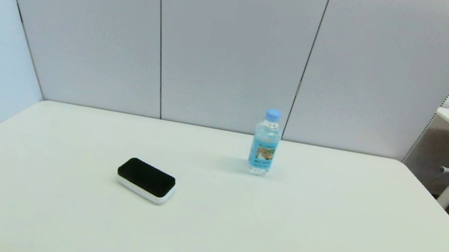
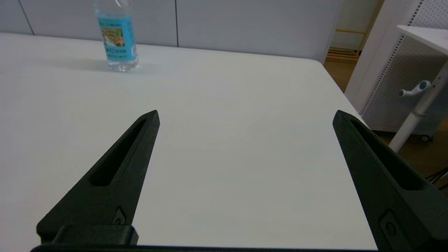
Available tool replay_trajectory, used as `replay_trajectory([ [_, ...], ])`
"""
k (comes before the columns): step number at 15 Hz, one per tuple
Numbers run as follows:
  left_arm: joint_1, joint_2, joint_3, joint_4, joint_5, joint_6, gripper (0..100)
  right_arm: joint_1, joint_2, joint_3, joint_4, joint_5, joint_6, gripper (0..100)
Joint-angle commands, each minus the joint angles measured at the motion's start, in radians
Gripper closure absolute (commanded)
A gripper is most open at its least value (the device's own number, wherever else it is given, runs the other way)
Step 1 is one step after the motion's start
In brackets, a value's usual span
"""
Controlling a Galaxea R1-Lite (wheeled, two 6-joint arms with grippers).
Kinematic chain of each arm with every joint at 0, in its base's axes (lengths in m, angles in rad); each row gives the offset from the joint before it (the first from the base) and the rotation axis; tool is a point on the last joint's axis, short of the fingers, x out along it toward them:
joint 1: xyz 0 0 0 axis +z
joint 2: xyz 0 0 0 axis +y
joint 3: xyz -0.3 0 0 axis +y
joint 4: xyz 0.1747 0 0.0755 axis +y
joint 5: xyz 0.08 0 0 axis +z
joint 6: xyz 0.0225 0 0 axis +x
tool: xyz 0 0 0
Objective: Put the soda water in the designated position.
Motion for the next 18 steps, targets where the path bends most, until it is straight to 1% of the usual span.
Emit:
replay_trajectory([
  [1,0.000,0.000,0.000,-0.001,0.001,-0.001,0,0.017,0.136,-0.074,-0.014,0.020,-0.006,0],
  [3,0.000,0.000,0.000,-0.001,0.001,-0.001,0,0.048,0.193,-0.103,-0.016,0.046,-0.008,0],
  [4,0.000,0.000,0.000,-0.001,0.001,-0.001,0,0.100,0.240,-0.135,-0.017,0.045,-0.006,0],
  [7,0.000,0.000,0.000,-0.001,0.001,-0.001,0,0.230,0.449,-0.226,-0.106,0.037,-0.005,0],
  [9,0.000,0.000,0.000,-0.001,0.001,-0.001,0,0.287,0.592,-0.253,-0.220,0.011,-0.003,0],
  [11,0.000,0.000,0.000,-0.001,0.001,-0.001,0,0.319,0.725,-0.259,-0.347,0.007,-0.005,0],
  [13,0.000,0.000,0.000,-0.001,0.001,-0.001,0,0.361,0.814,-0.259,-0.427,0.003,-0.005,0],
  [16,0.000,0.000,0.000,-0.001,0.001,-0.001,0,0.367,0.963,-0.266,-0.557,0.003,-0.003,0],
  [17,0.000,0.000,0.000,-0.001,0.001,-0.001,0,0.368,1.009,-0.275,-0.593,0.005,-0.003,0],
  [18,0.000,0.000,0.000,-0.001,0.001,-0.001,0,0.371,1.036,-0.284,-0.600,0.005,-0.005,0],
])
